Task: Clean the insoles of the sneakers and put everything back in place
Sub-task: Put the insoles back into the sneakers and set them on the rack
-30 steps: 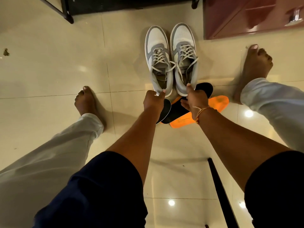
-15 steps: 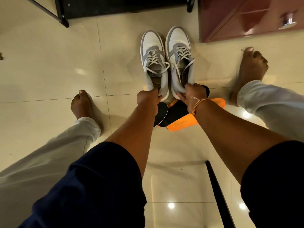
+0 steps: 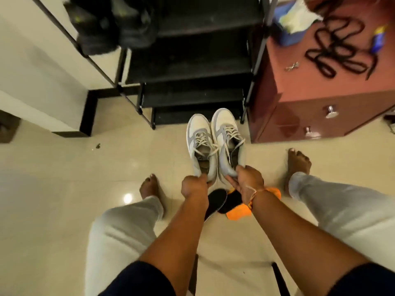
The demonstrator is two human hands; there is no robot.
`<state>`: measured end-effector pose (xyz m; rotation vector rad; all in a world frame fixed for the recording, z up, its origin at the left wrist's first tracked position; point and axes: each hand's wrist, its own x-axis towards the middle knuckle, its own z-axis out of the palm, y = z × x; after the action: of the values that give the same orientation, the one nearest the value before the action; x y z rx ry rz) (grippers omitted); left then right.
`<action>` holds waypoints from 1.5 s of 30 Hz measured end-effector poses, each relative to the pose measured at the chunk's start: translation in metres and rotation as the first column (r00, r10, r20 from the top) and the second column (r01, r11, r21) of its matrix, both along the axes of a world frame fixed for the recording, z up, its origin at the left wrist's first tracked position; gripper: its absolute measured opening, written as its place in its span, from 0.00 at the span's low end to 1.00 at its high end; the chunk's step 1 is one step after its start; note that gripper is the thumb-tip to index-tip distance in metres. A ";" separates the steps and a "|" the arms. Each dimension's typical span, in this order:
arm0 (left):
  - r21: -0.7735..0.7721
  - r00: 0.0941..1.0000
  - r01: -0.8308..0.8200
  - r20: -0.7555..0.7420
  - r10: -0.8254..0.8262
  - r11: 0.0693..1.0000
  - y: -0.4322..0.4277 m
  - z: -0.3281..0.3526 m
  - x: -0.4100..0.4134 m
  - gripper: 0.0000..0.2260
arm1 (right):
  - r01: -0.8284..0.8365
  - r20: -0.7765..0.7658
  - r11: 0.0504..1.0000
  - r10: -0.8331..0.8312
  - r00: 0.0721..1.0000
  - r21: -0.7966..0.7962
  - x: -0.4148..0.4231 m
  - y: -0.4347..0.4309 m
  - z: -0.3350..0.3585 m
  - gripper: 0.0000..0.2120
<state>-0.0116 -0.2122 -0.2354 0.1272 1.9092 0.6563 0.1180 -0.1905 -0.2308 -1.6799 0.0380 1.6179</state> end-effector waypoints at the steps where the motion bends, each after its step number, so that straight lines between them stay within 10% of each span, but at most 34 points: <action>1: 0.073 0.992 0.081 -0.099 -0.073 0.994 0.000 0.011 -0.005 0.15 | 0.018 -0.023 0.999 -0.017 1.000 0.048 -0.002 -0.006 0.020 0.05; 18: 0.590 0.988 -0.011 -0.119 0.101 0.807 0.026 0.225 -0.007 0.07 | -0.079 0.005 0.878 0.087 0.996 0.472 0.010 0.028 0.227 0.05; 45: 0.558 0.955 0.176 -0.297 -0.004 0.811 0.294 0.272 -0.041 0.11 | -0.271 0.201 0.851 0.200 0.959 0.449 -0.002 0.286 0.260 0.08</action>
<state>-0.0526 0.0815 0.0365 0.7361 1.8926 1.1955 0.1165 0.0959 0.0288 -1.4464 -0.6182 1.5120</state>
